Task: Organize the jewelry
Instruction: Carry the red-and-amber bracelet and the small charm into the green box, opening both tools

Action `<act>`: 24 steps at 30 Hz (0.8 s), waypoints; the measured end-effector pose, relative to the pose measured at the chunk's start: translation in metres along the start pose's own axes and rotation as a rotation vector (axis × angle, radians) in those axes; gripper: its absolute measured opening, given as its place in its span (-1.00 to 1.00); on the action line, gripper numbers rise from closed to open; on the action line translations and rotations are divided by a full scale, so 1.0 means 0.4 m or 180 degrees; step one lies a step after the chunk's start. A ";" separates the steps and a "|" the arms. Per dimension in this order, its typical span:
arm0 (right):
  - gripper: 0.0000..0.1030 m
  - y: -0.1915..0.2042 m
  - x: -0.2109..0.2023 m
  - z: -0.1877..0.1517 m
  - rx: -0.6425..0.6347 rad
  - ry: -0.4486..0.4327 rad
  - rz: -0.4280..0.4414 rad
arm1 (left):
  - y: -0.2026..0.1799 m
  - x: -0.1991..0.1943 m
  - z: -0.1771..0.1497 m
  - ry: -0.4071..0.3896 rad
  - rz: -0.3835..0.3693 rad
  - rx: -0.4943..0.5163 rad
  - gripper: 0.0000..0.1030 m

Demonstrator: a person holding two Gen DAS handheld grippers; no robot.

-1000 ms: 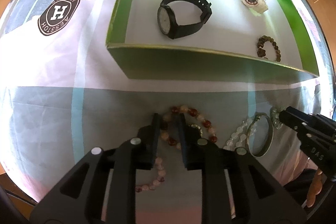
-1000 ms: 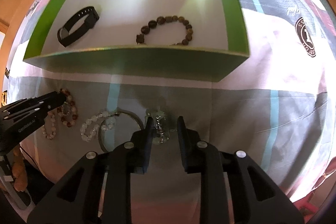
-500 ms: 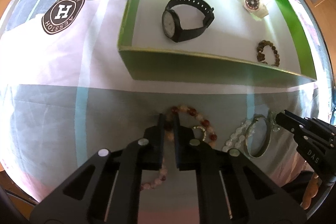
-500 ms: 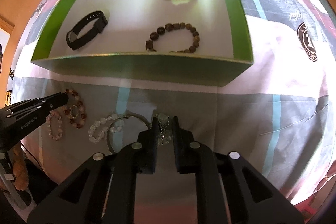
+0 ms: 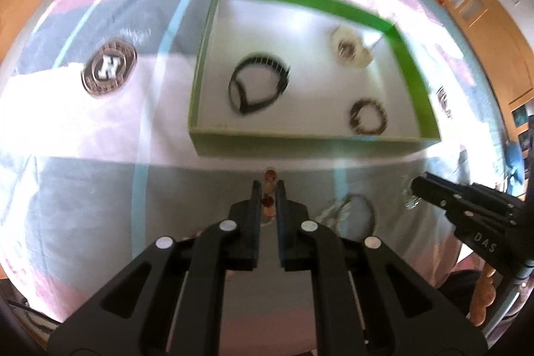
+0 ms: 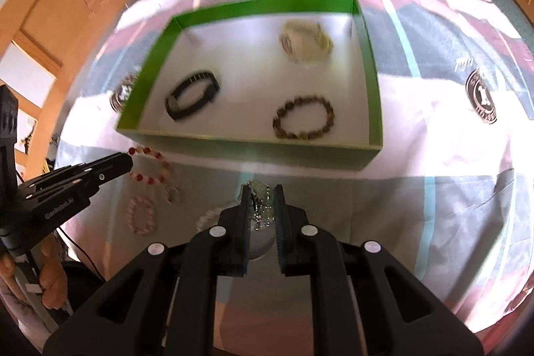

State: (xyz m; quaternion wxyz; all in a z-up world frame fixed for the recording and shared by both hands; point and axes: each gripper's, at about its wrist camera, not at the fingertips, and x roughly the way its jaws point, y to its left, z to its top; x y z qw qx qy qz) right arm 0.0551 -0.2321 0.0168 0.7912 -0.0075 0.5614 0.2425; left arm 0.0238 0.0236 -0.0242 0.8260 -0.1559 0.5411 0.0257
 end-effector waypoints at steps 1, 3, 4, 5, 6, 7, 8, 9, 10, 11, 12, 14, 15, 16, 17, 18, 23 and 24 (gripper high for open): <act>-0.75 0.001 -0.009 0.004 0.0018 -0.0054 0.0044 | -0.001 -0.018 0.002 -0.0098 -0.0023 0.0007 -0.85; -0.75 -0.001 -0.036 0.023 0.0056 -0.0155 0.0138 | -0.009 -0.052 0.010 -0.0274 -0.0076 0.0002 -0.85; -0.75 -0.001 -0.046 0.026 0.0070 -0.0220 0.0176 | -0.008 -0.070 0.015 -0.0343 -0.0122 -0.0028 -0.85; -0.75 0.002 -0.057 0.029 0.0076 -0.0282 0.0185 | -0.010 -0.078 0.022 -0.0381 -0.0147 -0.0038 -0.85; -0.75 0.002 -0.057 0.029 0.0076 -0.0282 0.0185 | -0.010 -0.088 0.028 -0.0414 -0.0161 -0.0040 -0.85; -0.75 0.008 -0.054 0.037 0.0069 -0.0305 0.0169 | -0.012 -0.100 0.035 -0.0458 -0.0159 -0.0032 -0.85; -0.75 0.014 -0.057 0.045 0.0053 -0.0328 0.0151 | -0.013 -0.109 0.041 -0.0489 -0.0145 -0.0025 -0.85; -0.75 0.017 -0.060 0.053 0.0051 -0.0349 0.0141 | -0.015 -0.113 0.053 -0.0511 -0.0131 -0.0017 -0.85; -0.75 0.020 -0.061 0.067 0.0053 -0.0373 0.0128 | -0.019 -0.117 0.063 -0.0530 -0.0116 -0.0017 -0.85; -0.75 0.025 -0.060 0.080 0.0043 -0.0389 0.0108 | -0.023 -0.124 0.077 -0.0551 -0.0093 -0.0024 -0.85; -0.75 0.029 -0.056 0.094 0.0037 -0.0407 0.0077 | -0.027 -0.130 0.088 -0.0570 -0.0080 -0.0024 -0.85; -0.75 0.027 -0.042 0.113 0.0053 -0.0431 0.0030 | -0.033 -0.135 0.120 -0.0617 -0.0097 -0.0042 -0.85; -0.75 0.027 -0.028 0.123 0.0050 -0.0420 -0.0005 | -0.034 -0.132 0.125 -0.0618 -0.0105 -0.0064 -0.85; -0.75 0.025 -0.011 0.128 0.0050 -0.0401 -0.0031 | -0.031 -0.121 0.134 -0.0595 -0.0114 -0.0094 -0.85; -0.75 0.022 0.004 0.132 0.0058 -0.0381 -0.0054 | -0.029 -0.103 0.140 -0.0550 -0.0070 -0.0103 -0.85; -0.75 0.019 0.019 0.135 0.0067 -0.0358 -0.0078 | -0.027 -0.089 0.141 -0.0527 -0.0022 -0.0099 -0.85; -0.43 0.001 0.074 0.134 0.0105 -0.0215 -0.0201 | -0.001 -0.001 0.139 -0.0302 0.0171 -0.0157 -0.85; -0.23 -0.001 0.071 0.132 0.0116 -0.0235 -0.0206 | 0.003 0.009 0.137 -0.0262 0.0188 -0.0170 -0.85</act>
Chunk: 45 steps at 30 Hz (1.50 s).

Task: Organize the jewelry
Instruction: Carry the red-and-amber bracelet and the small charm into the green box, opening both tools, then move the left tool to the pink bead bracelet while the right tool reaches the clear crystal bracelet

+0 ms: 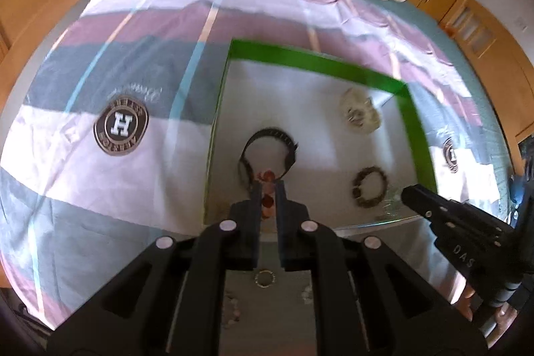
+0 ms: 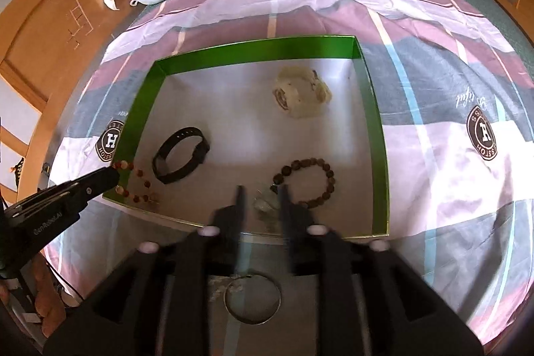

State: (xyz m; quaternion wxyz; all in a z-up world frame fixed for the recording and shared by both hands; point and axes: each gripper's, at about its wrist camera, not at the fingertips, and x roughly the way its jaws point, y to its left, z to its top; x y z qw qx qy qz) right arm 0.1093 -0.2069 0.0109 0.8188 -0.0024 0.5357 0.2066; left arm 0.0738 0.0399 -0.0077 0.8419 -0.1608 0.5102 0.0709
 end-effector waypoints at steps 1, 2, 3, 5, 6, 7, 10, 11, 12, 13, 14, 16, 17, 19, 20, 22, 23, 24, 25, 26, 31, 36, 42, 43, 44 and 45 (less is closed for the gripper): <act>-0.18 -0.001 -0.008 -0.001 0.0005 -0.0044 -0.0015 | 0.002 0.004 -0.001 0.0014 -0.0001 0.0000 -0.85; -0.17 0.000 -0.015 -0.002 0.0004 -0.0081 -0.0027 | 0.003 0.004 -0.003 0.0010 -0.0009 0.0002 -0.85; -0.17 0.001 -0.021 -0.003 -0.0002 -0.0100 -0.0029 | 0.002 0.001 -0.003 0.0000 -0.0014 0.0006 -0.84; -0.17 0.002 -0.030 -0.008 -0.0011 -0.0099 0.0048 | 0.002 -0.008 -0.006 -0.0032 -0.0022 0.0009 -0.84; -0.17 0.005 -0.036 -0.015 -0.0034 -0.0081 0.0108 | 0.001 -0.013 -0.008 -0.0038 -0.0034 0.0016 -0.84; -0.17 0.008 -0.039 -0.020 -0.0059 -0.0069 0.0138 | 0.000 -0.019 -0.012 -0.0038 -0.0051 0.0036 -0.84; -0.17 0.028 -0.060 -0.051 -0.0229 -0.0017 0.0216 | -0.004 -0.037 -0.031 -0.0017 -0.0074 0.0112 -0.84; -0.17 0.036 -0.062 -0.060 -0.0288 0.0038 0.0249 | -0.007 -0.045 -0.044 0.0018 -0.0072 0.0161 -0.82; -0.17 0.046 -0.058 -0.074 -0.0371 0.0164 0.0313 | -0.008 -0.049 -0.058 0.0064 -0.0059 0.0212 -0.73; -0.17 0.054 -0.049 -0.085 -0.0431 0.0273 0.0347 | -0.009 -0.048 -0.072 0.0142 -0.0043 0.0270 -0.67; -0.17 0.063 -0.034 -0.099 -0.0509 0.0407 0.0356 | -0.010 -0.043 -0.084 0.0225 -0.0030 0.0310 -0.53; -0.17 0.077 0.005 -0.128 -0.0641 0.0626 0.0244 | -0.007 -0.023 -0.108 0.0416 -0.0019 0.0355 -0.51; -0.17 0.079 0.023 -0.140 -0.0677 0.0702 0.0171 | -0.005 -0.006 -0.122 0.0513 -0.0002 0.0379 -0.51; -0.17 0.078 0.064 -0.164 -0.0713 0.0882 0.0071 | -0.007 0.019 -0.139 0.0630 0.0079 0.0438 -0.51; -0.17 0.076 0.078 -0.172 -0.0711 0.0938 0.0056 | -0.008 0.038 -0.150 0.0712 0.0139 0.0478 -0.51; -0.17 0.075 0.103 -0.187 -0.0733 0.1037 0.0009 | -0.006 0.061 -0.164 0.0808 0.0174 0.0488 -0.45; -0.17 0.076 0.112 -0.191 -0.0749 0.1070 -0.0025 | -0.003 0.074 -0.171 0.0865 0.0182 0.0483 -0.40; -0.17 0.073 0.120 -0.193 -0.0752 0.1101 -0.0080 | -0.003 0.080 -0.175 0.0892 0.0191 0.0478 -0.36; -0.17 0.064 0.130 -0.193 -0.0749 0.1109 -0.0228 | -0.001 0.084 -0.175 0.0908 0.0203 0.0476 -0.34; -0.17 0.054 0.132 -0.190 -0.0734 0.1080 -0.0380 | -0.002 0.086 -0.175 0.0912 0.0215 0.0482 -0.30; -0.17 -0.021 0.110 -0.159 -0.0368 0.0929 -0.0535 | -0.004 0.090 -0.179 0.0919 0.0218 0.0511 -0.19; -0.17 0.003 0.119 -0.177 -0.0500 0.1013 -0.0312 | 0.000 0.112 -0.176 0.0974 0.0255 0.0476 -0.19; -0.17 -0.037 0.135 -0.171 -0.0396 0.1003 -0.0714 | -0.001 0.152 -0.179 0.1021 0.0411 0.0477 -0.19; -0.17 -0.048 0.130 -0.167 -0.0341 0.0974 -0.0756 | 0.008 0.159 -0.184 0.1024 0.0455 0.0467 -0.19; -0.17 -0.056 0.124 -0.164 -0.0299 0.0942 -0.0782 | 0.017 0.165 -0.182 0.1025 0.0509 0.0425 -0.19; -0.17 -0.060 0.118 -0.162 -0.0277 0.0915 -0.0774 | 0.022 0.168 -0.180 0.1023 0.0526 0.0384 -0.19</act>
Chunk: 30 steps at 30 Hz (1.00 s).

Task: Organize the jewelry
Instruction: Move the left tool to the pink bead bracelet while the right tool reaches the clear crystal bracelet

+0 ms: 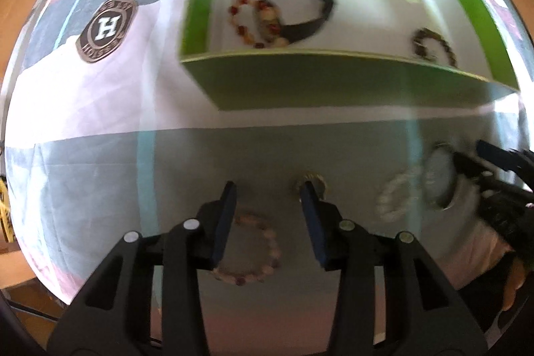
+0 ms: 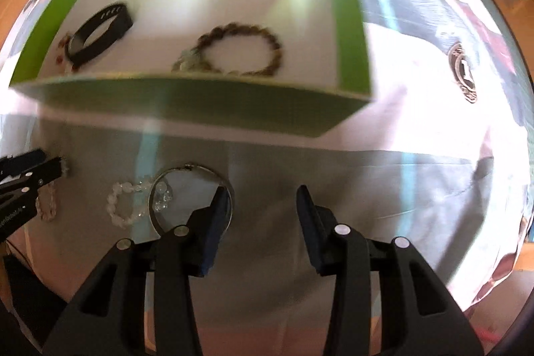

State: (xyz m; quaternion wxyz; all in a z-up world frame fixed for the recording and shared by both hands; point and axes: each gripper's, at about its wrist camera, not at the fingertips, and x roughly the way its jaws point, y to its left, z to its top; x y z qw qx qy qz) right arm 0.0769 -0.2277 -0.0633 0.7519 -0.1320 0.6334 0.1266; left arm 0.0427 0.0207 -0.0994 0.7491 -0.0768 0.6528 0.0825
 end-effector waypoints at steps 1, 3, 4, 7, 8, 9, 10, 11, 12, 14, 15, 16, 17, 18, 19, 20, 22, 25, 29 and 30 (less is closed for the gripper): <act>-0.17 -0.001 -0.009 -0.001 -0.0004 -0.0027 0.0058 | 0.007 0.000 0.003 0.0000 -0.0008 -0.0038 -0.19; -0.17 0.007 -0.029 -0.004 -0.0035 -0.0087 0.0224 | 0.017 -0.012 0.005 -0.0043 -0.0057 -0.0087 -0.20; -0.17 0.012 -0.036 -0.005 -0.0049 -0.0104 0.0293 | 0.020 -0.020 0.008 -0.0070 -0.0083 -0.0088 -0.20; -0.17 0.030 -0.059 -0.011 -0.0097 -0.0131 0.0712 | 0.026 -0.047 0.006 -0.0133 -0.0195 -0.0073 -0.20; -0.17 0.037 -0.063 -0.014 -0.0124 -0.0137 0.0811 | 0.038 -0.060 0.008 -0.0155 -0.0219 -0.0090 -0.20; -0.17 0.045 -0.066 -0.015 -0.0153 -0.0144 0.0903 | 0.054 -0.072 0.010 -0.0172 -0.0230 -0.0112 -0.20; -0.18 0.075 -0.065 -0.002 -0.0209 -0.0140 0.0998 | 0.064 -0.079 0.010 -0.0181 -0.0227 -0.0129 -0.20; -0.21 0.092 -0.065 -0.004 -0.0265 -0.0132 0.1071 | 0.077 -0.084 0.010 -0.0174 -0.0215 -0.0154 -0.20; -0.24 0.106 -0.065 -0.003 -0.0309 -0.0120 0.1109 | 0.093 -0.086 0.010 -0.0150 -0.0203 -0.0180 -0.20; -0.25 0.135 -0.061 0.000 -0.0418 -0.0089 0.1150 | 0.117 -0.079 0.005 -0.0057 -0.0170 -0.0222 -0.19; -0.25 0.149 -0.057 -0.001 -0.0450 -0.0075 0.1151 | 0.129 -0.075 0.003 -0.0010 -0.0149 -0.0232 -0.19; -0.25 0.164 -0.046 0.006 -0.0487 -0.0050 0.1149 | 0.127 -0.077 -0.009 0.0034 -0.0124 -0.0240 -0.18; -0.25 0.171 -0.037 -0.005 -0.0521 -0.0026 0.1146 | 0.132 -0.070 -0.015 0.0087 -0.0096 -0.0247 -0.18; -0.25 0.185 -0.023 -0.002 -0.0551 0.0006 0.1127 | 0.135 -0.065 -0.022 0.0117 -0.0082 -0.0247 -0.16; -0.25 0.202 -0.006 -0.002 -0.0597 0.0062 0.1050 | 0.138 -0.061 -0.025 0.0149 -0.0065 -0.0239 -0.15; -0.27 0.214 0.009 0.000 -0.0636 0.0089 0.0916 | 0.130 -0.056 -0.029 0.0165 -0.0055 -0.0222 -0.12; -0.35 0.225 0.027 0.008 -0.0679 0.0088 0.0665 | 0.127 -0.057 -0.035 0.0181 -0.0042 -0.0171 -0.06; -0.44 0.212 0.028 0.022 -0.0579 0.0116 0.0662 | 0.098 -0.059 -0.037 0.0179 -0.0049 -0.0087 -0.02; -0.54 0.190 0.034 0.036 -0.0491 0.0134 0.0690 | 0.054 -0.054 -0.066 0.0197 -0.0065 0.0010 0.09; -0.56 0.188 0.033 0.038 -0.0476 0.0128 0.0671 | 0.041 -0.048 -0.079 0.0198 -0.0067 0.0019 0.11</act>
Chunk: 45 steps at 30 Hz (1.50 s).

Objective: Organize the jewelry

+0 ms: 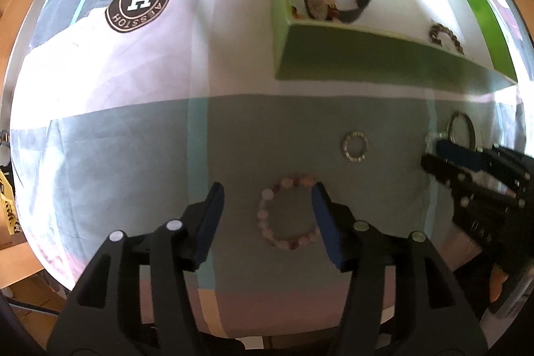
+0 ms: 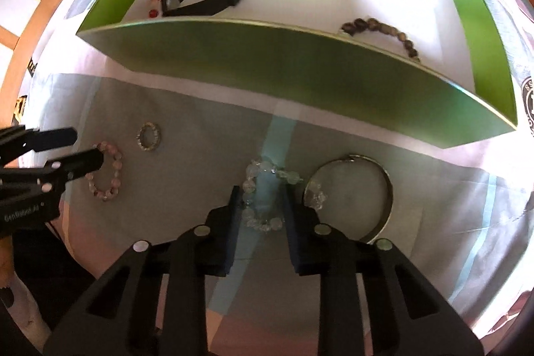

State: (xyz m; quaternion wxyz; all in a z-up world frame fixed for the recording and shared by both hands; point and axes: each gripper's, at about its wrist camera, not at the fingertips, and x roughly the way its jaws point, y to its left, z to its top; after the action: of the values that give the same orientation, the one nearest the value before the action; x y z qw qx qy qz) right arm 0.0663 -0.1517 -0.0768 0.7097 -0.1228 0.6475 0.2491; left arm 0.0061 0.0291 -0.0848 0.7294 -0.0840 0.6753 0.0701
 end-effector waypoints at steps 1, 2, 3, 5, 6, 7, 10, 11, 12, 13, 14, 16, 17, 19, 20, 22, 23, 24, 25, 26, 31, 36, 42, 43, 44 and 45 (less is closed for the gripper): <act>-0.56 -0.004 -0.002 0.002 0.0014 -0.0014 -0.0032 | 0.000 0.000 -0.009 -0.0003 0.0002 0.0006 0.12; -0.56 -0.005 -0.004 0.003 0.0018 -0.0031 -0.0079 | -0.010 0.013 -0.020 -0.0004 0.0017 0.0009 0.12; -0.56 -0.005 -0.006 0.005 0.0017 -0.0046 -0.0122 | -0.013 0.018 -0.023 0.0001 0.0039 0.0010 0.11; -0.55 -0.002 -0.012 0.008 0.0006 -0.0095 -0.0314 | -0.025 0.039 -0.031 0.0027 0.0095 0.0005 0.01; -0.53 -0.003 -0.014 0.010 -0.0006 -0.0129 -0.0483 | -0.032 0.049 -0.032 0.0048 0.0106 -0.0004 -0.11; -0.51 -0.007 -0.013 0.012 0.0003 -0.0142 -0.0574 | -0.038 0.055 -0.032 0.0046 0.0118 -0.0007 -0.12; -0.46 -0.024 -0.012 0.021 0.0107 -0.0144 -0.0578 | -0.071 0.051 -0.034 -0.0138 0.0167 -0.0014 -0.29; -0.46 -0.027 -0.009 0.026 0.0118 -0.0141 -0.0565 | -0.085 0.051 -0.037 -0.0196 0.0141 -0.0015 -0.39; -0.46 -0.024 -0.007 0.029 0.0117 -0.0143 -0.0574 | -0.098 0.050 -0.040 -0.0231 0.0148 0.0001 -0.40; -0.46 -0.027 -0.009 0.028 0.0109 -0.0153 -0.0593 | -0.118 0.050 -0.047 -0.0273 0.0159 0.0050 -0.43; -0.46 -0.022 -0.008 0.029 0.0093 -0.0165 -0.0617 | -0.135 0.050 -0.052 -0.0293 0.0152 0.0094 -0.59; -0.51 -0.010 -0.007 0.034 0.0046 -0.0184 -0.0639 | -0.158 0.047 -0.063 -0.0313 0.0113 0.0138 -0.72; -0.63 -0.008 -0.007 0.036 0.0047 -0.0191 -0.0607 | -0.165 0.045 -0.067 -0.0314 0.0090 0.0153 -0.76; -0.84 -0.002 -0.011 0.025 0.0072 -0.0214 -0.0501 | -0.181 0.035 -0.073 -0.0315 0.0028 0.0152 -0.83; -0.85 -0.008 -0.022 -0.006 0.0092 -0.0229 -0.0461 | -0.188 0.031 -0.076 -0.0321 -0.0028 0.0130 -0.84; -0.86 -0.011 -0.028 -0.003 0.0142 -0.0250 -0.0422 | -0.190 0.025 -0.074 -0.0339 -0.0071 0.0093 -0.85; -0.86 -0.004 -0.035 -0.008 0.0154 -0.0265 -0.0423 | -0.188 0.022 -0.075 -0.0357 -0.0078 0.0070 -0.85; -0.86 -0.005 -0.038 -0.008 0.0159 -0.0278 -0.0433 | -0.195 0.015 -0.076 -0.0373 -0.0077 0.0050 -0.85; -0.86 -0.005 -0.043 -0.009 0.0172 -0.0298 -0.0443 | -0.197 0.012 -0.076 -0.0389 -0.0077 0.0034 -0.85; -0.86 -0.010 -0.048 -0.008 0.0191 -0.0316 -0.0437 | -0.181 0.006 -0.080 -0.0404 -0.0081 0.0023 -0.85; -0.86 -0.020 -0.081 -0.011 0.0207 -0.0406 -0.0417 | -0.137 -0.020 -0.080 -0.0495 -0.0110 -0.0008 -0.85; -0.86 -0.019 -0.100 -0.017 0.0227 -0.0470 -0.0361 | -0.113 -0.057 -0.050 -0.0648 -0.0106 -0.0038 -0.85; -0.86 -0.024 -0.114 -0.021 0.0247 -0.0498 -0.0329 | -0.106 -0.099 -0.051 -0.0758 -0.0090 -0.0037 -0.85; -0.86 -0.025 -0.117 -0.021 0.0251 -0.0508 -0.0318 | -0.104 -0.106 -0.045 -0.0775 -0.0084 -0.0035 -0.85; -0.86 -0.017 -0.120 -0.020 0.0248 -0.0515 -0.0318 | -0.103 -0.116 -0.045 -0.0798 -0.0067 -0.0031 -0.85; -0.86 -0.027 -0.122 -0.021 0.0245 -0.0518 -0.0319 | -0.113 -0.115 -0.060 -0.0809 -0.0058 -0.0031 -0.85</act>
State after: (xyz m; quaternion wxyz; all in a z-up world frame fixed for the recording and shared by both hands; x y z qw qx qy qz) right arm 0.0628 -0.1747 -0.0317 0.7757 -0.1071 0.5899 0.1973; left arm -0.0113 -0.0198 -0.0393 0.8093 -0.0841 0.5763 0.0768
